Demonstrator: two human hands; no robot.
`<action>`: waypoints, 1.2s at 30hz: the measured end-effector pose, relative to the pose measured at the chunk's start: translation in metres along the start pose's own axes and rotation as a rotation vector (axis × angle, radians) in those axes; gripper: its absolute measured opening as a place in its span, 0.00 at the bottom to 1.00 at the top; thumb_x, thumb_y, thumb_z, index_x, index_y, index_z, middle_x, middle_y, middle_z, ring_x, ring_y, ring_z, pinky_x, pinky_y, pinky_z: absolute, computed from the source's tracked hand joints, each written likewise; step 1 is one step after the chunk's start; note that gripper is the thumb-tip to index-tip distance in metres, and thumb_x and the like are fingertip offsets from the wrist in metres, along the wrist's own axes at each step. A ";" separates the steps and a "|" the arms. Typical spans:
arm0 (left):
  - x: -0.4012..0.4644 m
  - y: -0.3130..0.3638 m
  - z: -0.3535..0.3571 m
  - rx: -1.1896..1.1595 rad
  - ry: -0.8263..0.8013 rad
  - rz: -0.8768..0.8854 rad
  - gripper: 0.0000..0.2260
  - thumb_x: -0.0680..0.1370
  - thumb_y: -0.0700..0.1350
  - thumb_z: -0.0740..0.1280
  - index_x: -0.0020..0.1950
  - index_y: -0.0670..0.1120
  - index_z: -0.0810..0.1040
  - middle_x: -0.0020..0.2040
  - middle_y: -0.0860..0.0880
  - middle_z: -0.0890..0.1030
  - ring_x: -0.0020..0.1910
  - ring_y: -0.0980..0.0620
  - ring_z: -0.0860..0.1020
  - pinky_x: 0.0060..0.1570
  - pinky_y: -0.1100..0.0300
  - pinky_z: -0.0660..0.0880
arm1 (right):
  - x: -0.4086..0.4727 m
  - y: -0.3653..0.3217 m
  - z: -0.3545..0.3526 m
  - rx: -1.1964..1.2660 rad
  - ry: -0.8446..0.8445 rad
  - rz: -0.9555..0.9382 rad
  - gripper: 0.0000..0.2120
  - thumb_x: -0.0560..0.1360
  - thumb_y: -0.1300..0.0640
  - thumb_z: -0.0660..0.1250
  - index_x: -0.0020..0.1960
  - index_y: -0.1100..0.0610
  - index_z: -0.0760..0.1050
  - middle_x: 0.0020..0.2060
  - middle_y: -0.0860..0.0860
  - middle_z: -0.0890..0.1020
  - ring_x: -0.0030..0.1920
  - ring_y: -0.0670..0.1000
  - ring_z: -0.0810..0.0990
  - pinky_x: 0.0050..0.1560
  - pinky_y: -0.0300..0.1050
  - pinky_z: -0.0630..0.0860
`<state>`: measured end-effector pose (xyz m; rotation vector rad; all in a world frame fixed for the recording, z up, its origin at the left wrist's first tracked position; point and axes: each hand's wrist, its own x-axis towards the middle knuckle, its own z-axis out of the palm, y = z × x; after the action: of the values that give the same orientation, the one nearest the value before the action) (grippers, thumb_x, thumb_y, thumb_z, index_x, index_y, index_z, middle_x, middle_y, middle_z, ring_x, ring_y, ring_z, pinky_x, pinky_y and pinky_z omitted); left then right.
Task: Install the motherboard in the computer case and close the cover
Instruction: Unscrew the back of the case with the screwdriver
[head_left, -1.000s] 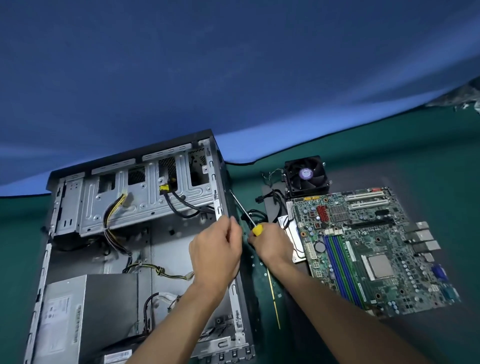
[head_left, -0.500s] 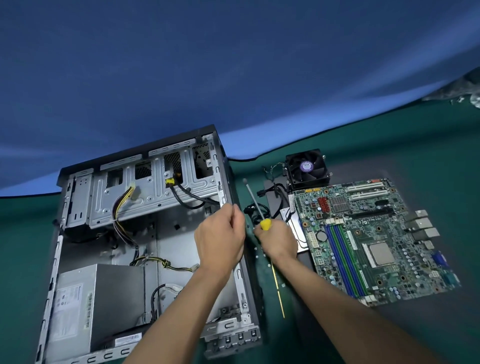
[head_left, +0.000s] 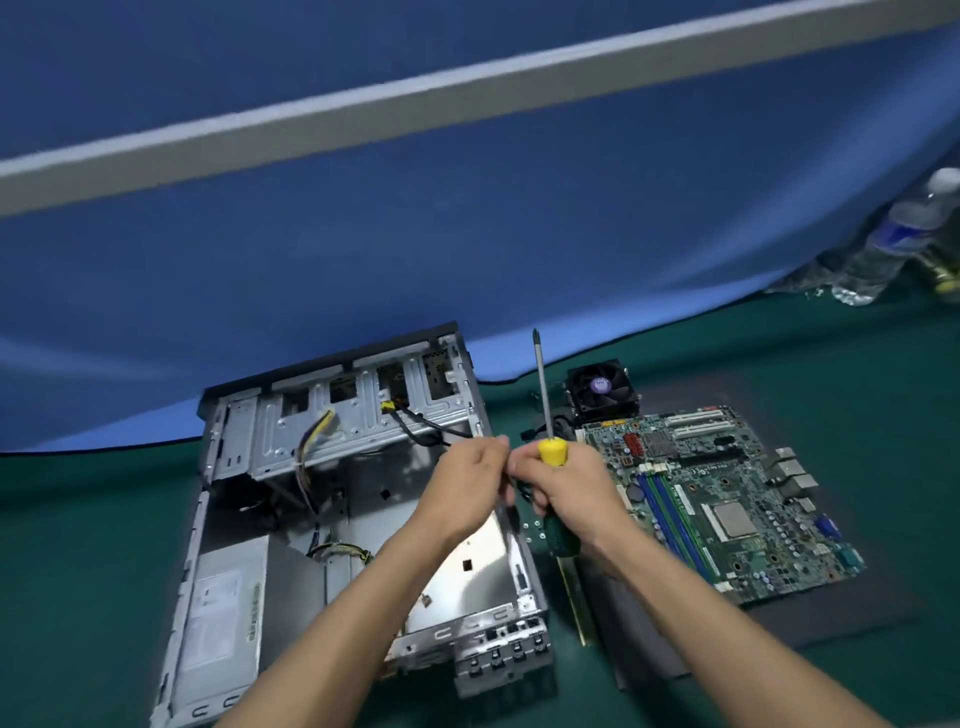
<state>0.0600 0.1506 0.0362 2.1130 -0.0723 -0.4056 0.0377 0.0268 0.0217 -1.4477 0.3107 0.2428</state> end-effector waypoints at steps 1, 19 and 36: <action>-0.009 0.002 -0.008 -0.021 -0.011 0.011 0.22 0.83 0.45 0.54 0.31 0.43 0.73 0.26 0.48 0.76 0.22 0.57 0.67 0.28 0.61 0.63 | -0.008 -0.002 0.009 0.011 -0.012 -0.015 0.06 0.74 0.68 0.67 0.38 0.63 0.78 0.20 0.52 0.72 0.20 0.46 0.66 0.23 0.37 0.66; -0.180 -0.073 -0.123 -0.966 0.210 -0.330 0.16 0.83 0.47 0.56 0.34 0.47 0.63 0.22 0.52 0.63 0.18 0.57 0.60 0.18 0.68 0.53 | -0.141 0.008 0.137 -0.295 -0.150 -0.265 0.02 0.79 0.55 0.64 0.50 0.50 0.75 0.35 0.48 0.80 0.32 0.47 0.78 0.36 0.39 0.73; -0.237 -0.069 -0.128 -1.663 0.510 -0.337 0.10 0.80 0.43 0.62 0.44 0.39 0.75 0.35 0.42 0.84 0.41 0.47 0.81 0.41 0.52 0.76 | -0.193 0.030 0.127 -0.924 -0.120 -0.568 0.12 0.70 0.34 0.65 0.48 0.39 0.77 0.42 0.40 0.80 0.43 0.41 0.76 0.42 0.40 0.73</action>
<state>-0.1303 0.3420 0.1033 0.5005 0.6906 -0.0079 -0.1453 0.1607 0.0740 -2.3443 -0.3770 -0.0087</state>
